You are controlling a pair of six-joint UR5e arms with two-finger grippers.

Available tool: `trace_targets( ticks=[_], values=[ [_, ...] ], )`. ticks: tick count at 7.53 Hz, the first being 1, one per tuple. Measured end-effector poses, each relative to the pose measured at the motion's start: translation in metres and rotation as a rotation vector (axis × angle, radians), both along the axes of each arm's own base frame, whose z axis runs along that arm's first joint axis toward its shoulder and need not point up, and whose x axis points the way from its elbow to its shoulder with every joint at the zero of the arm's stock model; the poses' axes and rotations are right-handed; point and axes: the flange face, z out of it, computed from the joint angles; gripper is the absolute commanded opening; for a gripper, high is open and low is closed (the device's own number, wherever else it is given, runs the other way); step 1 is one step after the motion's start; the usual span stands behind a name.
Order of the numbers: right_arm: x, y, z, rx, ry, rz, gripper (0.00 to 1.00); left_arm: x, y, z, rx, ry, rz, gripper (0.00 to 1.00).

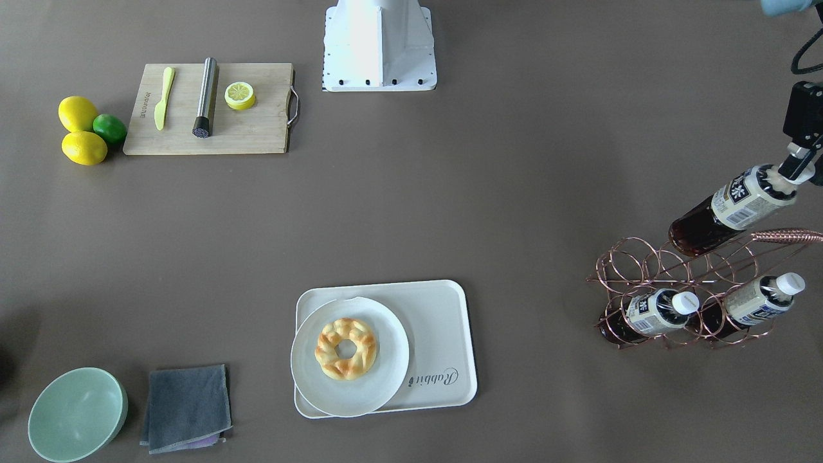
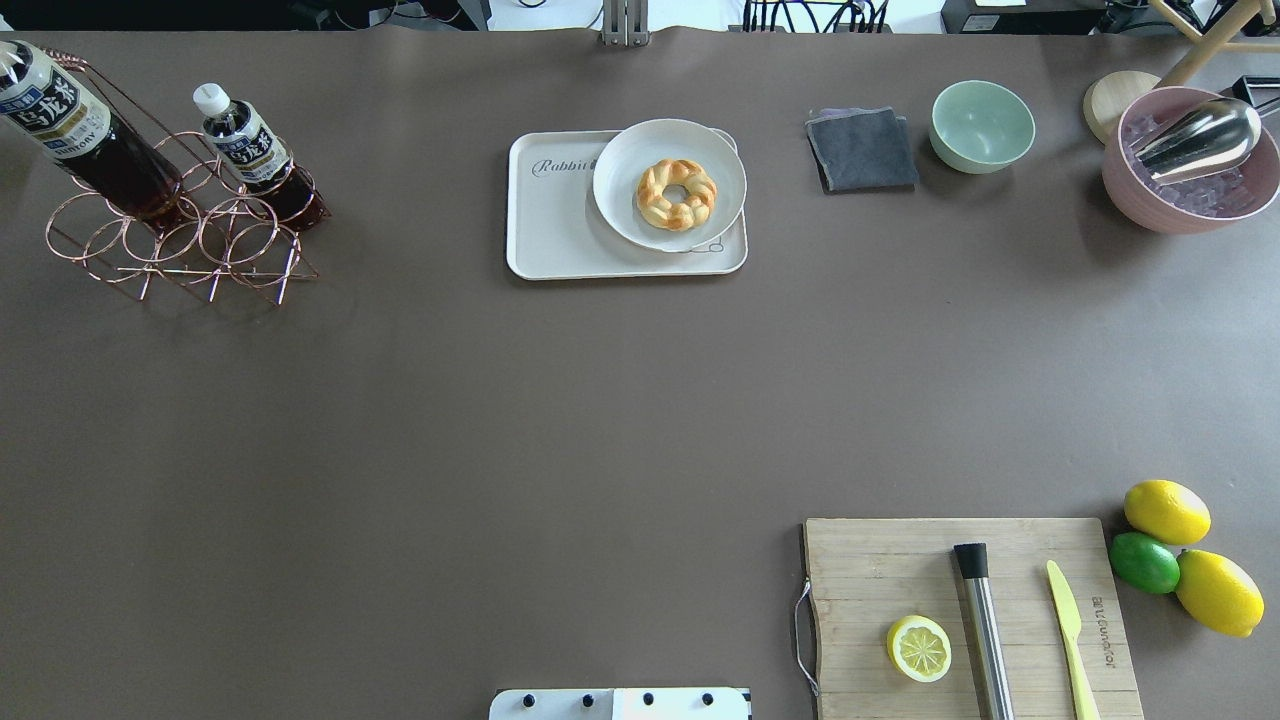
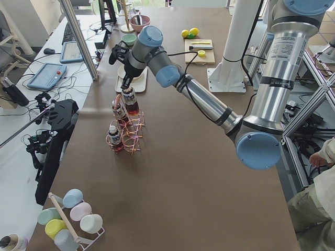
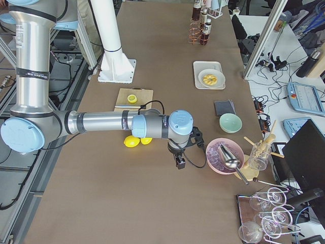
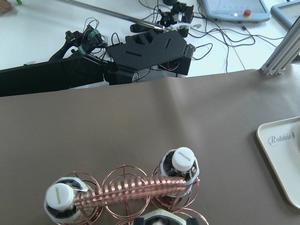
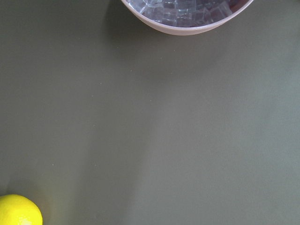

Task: Place tea on tray
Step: 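Carry the tea bottle with the left gripper toward the table center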

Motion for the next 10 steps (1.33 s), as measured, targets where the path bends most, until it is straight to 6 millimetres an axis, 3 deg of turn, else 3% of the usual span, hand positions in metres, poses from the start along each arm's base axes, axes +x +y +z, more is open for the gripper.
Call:
trace_targets(
  ticks=[1, 2, 3, 6, 9, 10],
  values=[
    [0.0, 0.0, 0.0, 0.0, -0.002, 0.0, 1.0, 0.003, 0.011, -0.028, -0.033, 0.017, 0.0, 0.0],
    [-0.001, -0.001, -0.001, 0.002, -0.003, -0.002, 1.0, 0.025, 0.02, -0.063, -0.07, 0.05, 0.012, 0.0],
    [-0.001, -0.003, -0.003, 0.005, -0.004, -0.002, 1.0, 0.061, 0.025, -0.097, -0.111, 0.077, 0.024, 0.0],
    [-0.003, -0.007, -0.01, 0.019, -0.009, -0.004, 1.0, 0.195, 0.056, -0.172, -0.149, 0.064, 0.022, 0.0],
    [-0.006, -0.01, -0.017, 0.032, -0.029, -0.009, 1.0, 0.328, 0.113, -0.204, -0.149, 0.041, 0.034, 0.0],
    [-0.008, -0.011, -0.02, 0.036, -0.036, -0.012, 1.0, 0.364, 0.131, -0.213, -0.161, 0.042, 0.037, 0.0]
  ],
)
